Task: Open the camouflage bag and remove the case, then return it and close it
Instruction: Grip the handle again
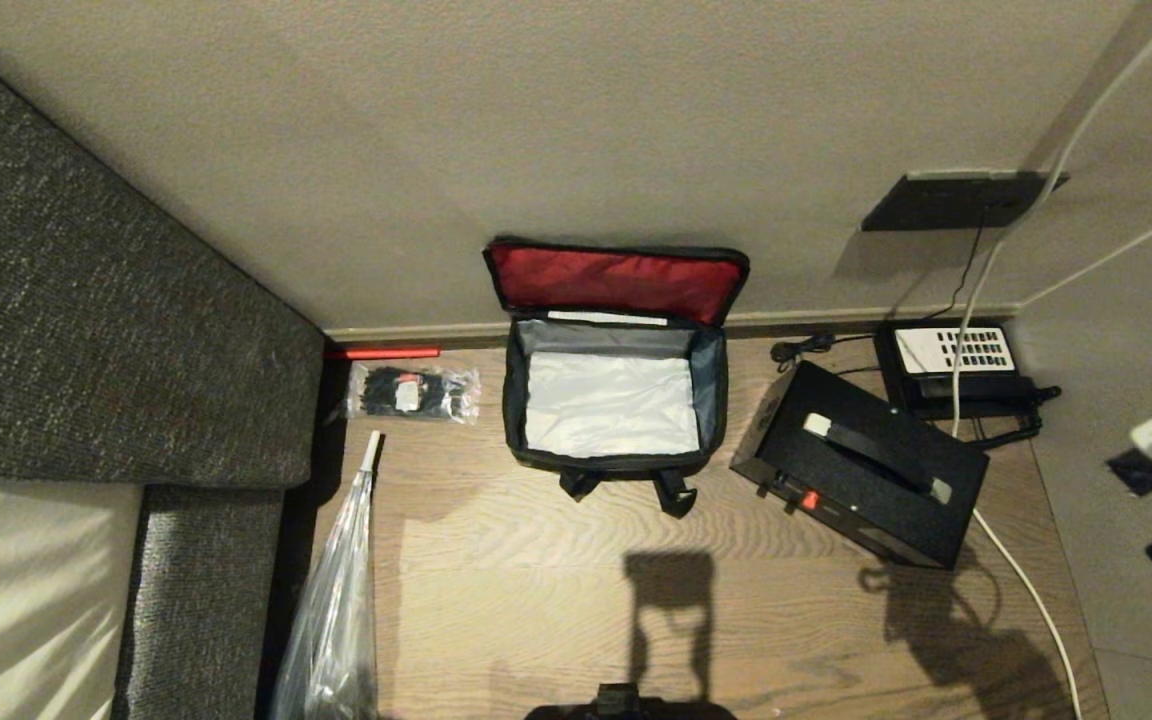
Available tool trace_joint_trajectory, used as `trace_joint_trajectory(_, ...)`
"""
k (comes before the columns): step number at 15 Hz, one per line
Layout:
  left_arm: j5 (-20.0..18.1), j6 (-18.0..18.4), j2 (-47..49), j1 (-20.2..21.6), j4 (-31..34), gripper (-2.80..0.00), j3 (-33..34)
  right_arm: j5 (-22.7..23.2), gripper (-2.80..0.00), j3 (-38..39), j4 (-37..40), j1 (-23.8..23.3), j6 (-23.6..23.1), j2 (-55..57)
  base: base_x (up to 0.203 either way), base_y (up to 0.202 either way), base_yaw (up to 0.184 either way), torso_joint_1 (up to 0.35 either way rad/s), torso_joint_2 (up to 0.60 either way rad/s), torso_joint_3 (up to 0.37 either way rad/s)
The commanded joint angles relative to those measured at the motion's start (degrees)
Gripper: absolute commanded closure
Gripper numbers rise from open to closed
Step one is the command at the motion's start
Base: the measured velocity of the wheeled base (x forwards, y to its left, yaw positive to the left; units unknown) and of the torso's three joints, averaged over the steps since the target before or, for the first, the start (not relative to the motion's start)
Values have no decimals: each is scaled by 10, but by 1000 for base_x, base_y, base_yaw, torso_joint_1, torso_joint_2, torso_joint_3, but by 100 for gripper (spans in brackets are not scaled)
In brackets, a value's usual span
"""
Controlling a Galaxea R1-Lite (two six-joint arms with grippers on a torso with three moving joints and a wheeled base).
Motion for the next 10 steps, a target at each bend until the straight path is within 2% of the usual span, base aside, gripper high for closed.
trace_joint_trajectory(1,0,0,-1,0,0,0,2,51,0,-11,279,-17,145,-229,0,0,0,0,0,0)
trace_joint_trajectory(3,0,0,-1,0,0,0,2,152,0,1,394,-41,322,-348,0,0,0,0,0,0)
trace_joint_trajectory(4,0,0,-1,0,0,0,2,204,0,21,427,-57,394,-395,0,0,0,0,0,0)
trace_joint_trajectory(5,0,0,-1,0,0,0,2,247,0,61,419,-72,421,-425,0,0,0,0,0,0)
trace_joint_trajectory(7,0,0,-1,0,0,0,2,376,0,161,301,-90,423,-472,0,0,0,0,0,0)
trace_joint_trajectory(9,0,0,-1,0,0,0,2,416,0,183,257,-98,395,-512,0,0,0,0,0,0)
trace_joint_trajectory(10,0,0,-1,0,0,0,2,412,0,183,272,-99,388,-509,0,0,0,0,0,0)
